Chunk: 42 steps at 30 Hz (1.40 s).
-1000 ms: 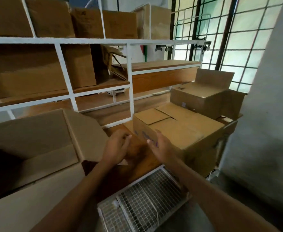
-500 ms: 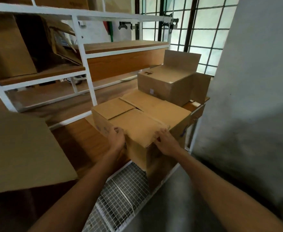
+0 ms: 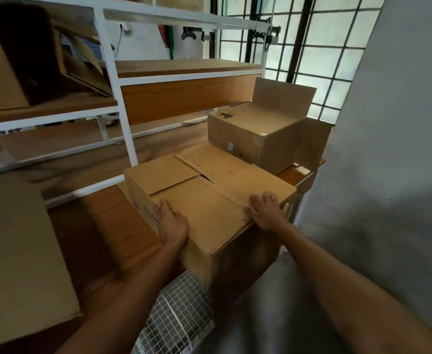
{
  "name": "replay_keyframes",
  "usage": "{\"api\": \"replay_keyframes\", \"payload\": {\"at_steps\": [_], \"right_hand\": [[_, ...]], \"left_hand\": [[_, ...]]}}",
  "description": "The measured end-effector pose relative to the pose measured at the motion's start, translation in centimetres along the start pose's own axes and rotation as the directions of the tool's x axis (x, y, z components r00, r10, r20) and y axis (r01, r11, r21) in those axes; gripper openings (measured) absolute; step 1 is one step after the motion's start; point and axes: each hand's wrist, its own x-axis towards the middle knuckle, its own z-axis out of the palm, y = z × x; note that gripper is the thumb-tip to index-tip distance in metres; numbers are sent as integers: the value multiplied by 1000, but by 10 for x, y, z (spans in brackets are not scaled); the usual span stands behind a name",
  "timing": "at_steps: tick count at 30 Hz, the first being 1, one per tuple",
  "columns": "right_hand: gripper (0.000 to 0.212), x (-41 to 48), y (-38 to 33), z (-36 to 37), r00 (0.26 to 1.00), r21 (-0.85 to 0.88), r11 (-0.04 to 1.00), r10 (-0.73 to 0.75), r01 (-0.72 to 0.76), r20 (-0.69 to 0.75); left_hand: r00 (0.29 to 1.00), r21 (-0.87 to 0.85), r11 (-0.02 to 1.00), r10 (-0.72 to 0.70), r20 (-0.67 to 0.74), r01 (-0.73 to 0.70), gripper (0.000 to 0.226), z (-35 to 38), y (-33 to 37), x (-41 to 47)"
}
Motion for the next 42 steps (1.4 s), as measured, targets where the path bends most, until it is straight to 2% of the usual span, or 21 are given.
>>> {"api": "replay_keyframes", "payload": {"at_steps": [5, 8, 11, 13, 16, 19, 21, 23, 27, 29, 31, 33, 35, 37, 38, 39, 41, 42], "right_hand": [[62, 49, 26, -18, 997, 6, 998, -65, 65, 39], [66, 74, 37, -31, 997, -13, 999, -34, 35, 69], [74, 103, 58, -41, 999, -31, 999, 39, -38, 34], [75, 115, 70, -45, 995, 75, 993, 97, -96, -13], [63, 120, 70, -52, 977, 203, 962, 200, -182, -75], [58, 113, 60, -68, 966, 201, 960, 225, -197, -128], [53, 109, 52, -80, 976, 175, 977, 150, -122, -159], [45, 103, 45, -107, 976, 157, 988, 46, -12, -212], [41, 88, 16, -165, 921, 51, 988, -116, 145, -373], [36, 75, 0, -189, 881, 19, 977, -181, 210, -438], [31, 63, -13, -203, 839, 43, 954, -240, 298, -488], [32, 49, -28, -203, 803, 80, 918, -295, 389, -517], [35, 32, -43, -190, 756, 46, 867, -405, 496, -513], [38, 11, -59, -179, 705, 15, 797, -525, 604, -477], [37, 2, -67, -177, 690, 42, 753, -577, 656, -436], [36, -3, -75, -175, 677, 96, 701, -632, 707, -377], [35, -12, -89, -171, 608, 216, 568, -751, 794, -260], [35, -15, -96, -168, 558, 226, 514, -800, 827, -221]], "left_hand": [[997, -15, 1000, 17, -77, -18, 59, 8, -13, 22], [990, -7, 1000, -8, -137, 7, 55, 12, -9, 18], [975, -37, 995, -96, -201, 90, 53, 17, 5, 6], [959, -104, 982, -175, -222, 155, 47, 21, 9, 4], [915, -279, 909, -365, -173, 310, 40, 29, 7, 14], [901, -319, 877, -415, -127, 359, 30, 32, 21, 11], [910, -311, 883, -401, -108, 352, 23, 23, 29, 5], [912, -327, 877, -400, -95, 351, 26, 15, 36, 1], [911, -355, 860, -409, -53, 366, 29, 9, 47, -4], [933, -371, 872, -358, -34, 320, 34, 15, 44, -10], [967, -419, 881, -252, -29, 217, 48, 23, 32, -10], [982, -487, 858, -190, -5, 164, 50, 22, 35, -25], [979, -498, 852, -202, -31, 160, 46, 21, 37, -30], [970, -448, 876, -233, -75, 176, 72, 21, 34, -25], [967, -425, 889, -234, -97, 172, 85, 20, 26, -16], [976, -416, 901, -186, -115, 123, 89, 17, 22, -5], [987, -454, 891, -87, -132, 18, 75, 1, 46, -1], [985, -495, 868, -61, -163, -29, 67, -14, 81, -17]]}}
